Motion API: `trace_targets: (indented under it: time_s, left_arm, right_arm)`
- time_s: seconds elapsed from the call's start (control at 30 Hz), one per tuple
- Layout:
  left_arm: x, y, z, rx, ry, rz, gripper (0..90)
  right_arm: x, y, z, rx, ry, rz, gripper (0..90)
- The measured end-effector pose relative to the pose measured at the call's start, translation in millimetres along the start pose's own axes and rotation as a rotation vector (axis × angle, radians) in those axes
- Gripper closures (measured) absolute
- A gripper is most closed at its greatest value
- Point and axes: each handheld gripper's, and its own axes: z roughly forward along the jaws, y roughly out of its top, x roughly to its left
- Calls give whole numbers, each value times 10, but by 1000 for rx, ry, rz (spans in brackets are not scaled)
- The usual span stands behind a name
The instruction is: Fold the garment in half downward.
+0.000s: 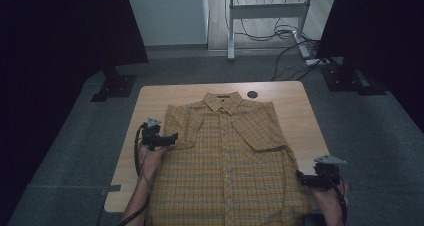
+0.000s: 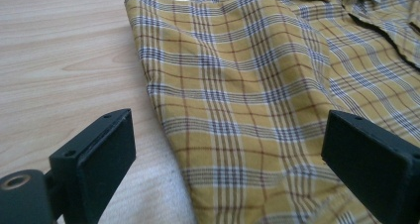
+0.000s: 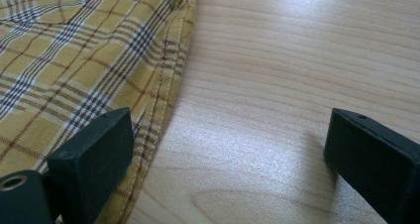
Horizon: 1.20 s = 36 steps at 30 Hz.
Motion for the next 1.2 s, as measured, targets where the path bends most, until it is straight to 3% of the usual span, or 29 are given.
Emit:
trace_targets:
  time_s: [0.2, 0.73, 0.97, 1.1, 1.2]
  left_arm:
    - [20, 26, 109, 16, 20, 4, 67]
    - [137, 54, 427, 55, 57, -33, 67]
    - [157, 51, 562, 82, 65, -30, 68]
    - [114, 59, 581, 99, 77, 8, 72]
    - [110, 58, 581, 100, 81, 4, 71]
  right_arm:
    - [0, 0, 0, 0, 0, 0, 50]
    - [0, 0, 0, 0, -1, -1, 50]
    - [0, 0, 0, -1, -1, -2, 50]
    - [1, 0, 0, 0, -1, -1, 51]
    - [0, 0, 0, 0, -1, -2, 51]
